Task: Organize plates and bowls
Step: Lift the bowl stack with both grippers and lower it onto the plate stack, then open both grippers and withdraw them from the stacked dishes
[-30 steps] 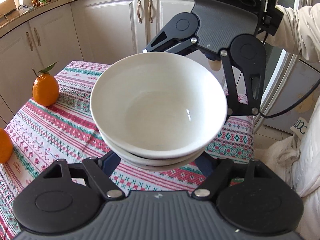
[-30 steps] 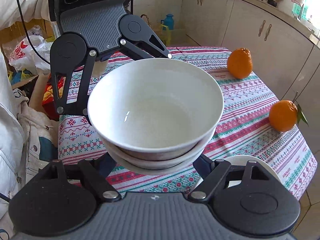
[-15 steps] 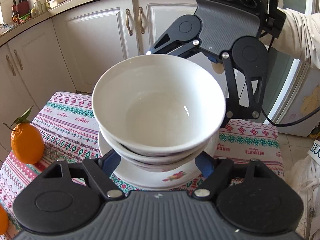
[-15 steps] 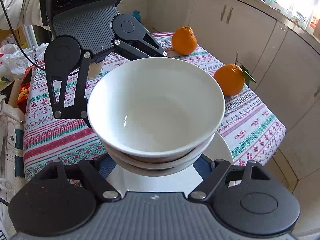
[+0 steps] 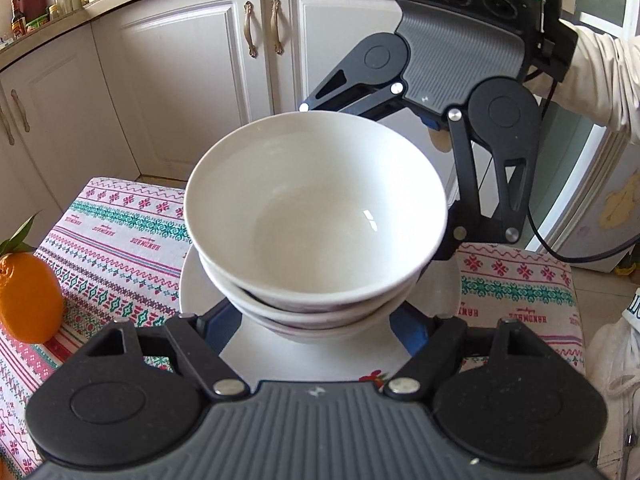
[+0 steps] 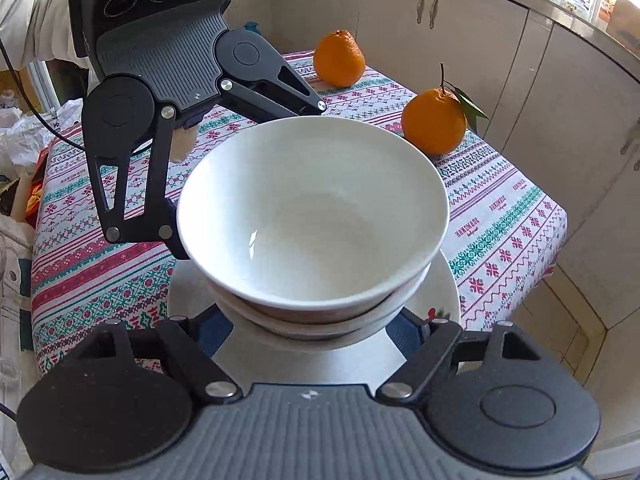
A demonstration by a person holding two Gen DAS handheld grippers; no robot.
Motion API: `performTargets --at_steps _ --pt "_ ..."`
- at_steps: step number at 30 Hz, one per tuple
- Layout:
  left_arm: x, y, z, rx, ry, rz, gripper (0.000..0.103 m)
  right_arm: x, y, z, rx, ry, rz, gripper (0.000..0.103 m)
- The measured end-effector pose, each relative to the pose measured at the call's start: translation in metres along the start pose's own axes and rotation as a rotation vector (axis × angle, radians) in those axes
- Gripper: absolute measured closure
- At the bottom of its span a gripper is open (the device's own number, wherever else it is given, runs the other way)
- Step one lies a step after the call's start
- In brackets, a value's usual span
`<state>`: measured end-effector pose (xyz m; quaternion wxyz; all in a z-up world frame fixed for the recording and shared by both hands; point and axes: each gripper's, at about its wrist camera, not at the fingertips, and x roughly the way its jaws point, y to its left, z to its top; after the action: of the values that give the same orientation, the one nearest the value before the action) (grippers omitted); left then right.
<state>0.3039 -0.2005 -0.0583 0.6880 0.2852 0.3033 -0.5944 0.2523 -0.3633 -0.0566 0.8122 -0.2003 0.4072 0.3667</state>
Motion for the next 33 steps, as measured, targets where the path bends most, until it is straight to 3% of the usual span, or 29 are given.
performTargets --at_steps 16,17,19,24,28,30,33 --pt "0.002 -0.001 -0.003 -0.003 -0.013 -0.002 0.022 0.003 -0.002 -0.005 0.031 0.004 -0.002 0.017" --pt "0.002 -0.002 -0.004 0.002 -0.017 0.007 0.021 0.003 -0.001 -0.005 0.032 0.004 -0.005 0.017" --pt "-0.002 -0.007 -0.006 0.017 -0.033 0.031 0.011 0.003 0.000 -0.004 0.043 0.008 -0.012 0.015" --pt "-0.024 -0.021 -0.013 0.013 -0.071 0.134 0.006 -0.009 0.014 -0.008 0.086 -0.015 -0.050 0.003" --pt "-0.053 -0.041 -0.029 -0.050 -0.165 0.258 0.003 -0.029 0.037 -0.009 0.210 -0.035 -0.180 0.000" --pt "-0.067 -0.051 -0.036 -0.147 -0.209 0.296 0.002 -0.038 0.053 -0.009 0.297 -0.044 -0.266 0.000" --pt "-0.084 -0.069 -0.040 -0.302 -0.258 0.429 0.002 -0.048 0.076 -0.005 0.485 -0.066 -0.448 0.000"
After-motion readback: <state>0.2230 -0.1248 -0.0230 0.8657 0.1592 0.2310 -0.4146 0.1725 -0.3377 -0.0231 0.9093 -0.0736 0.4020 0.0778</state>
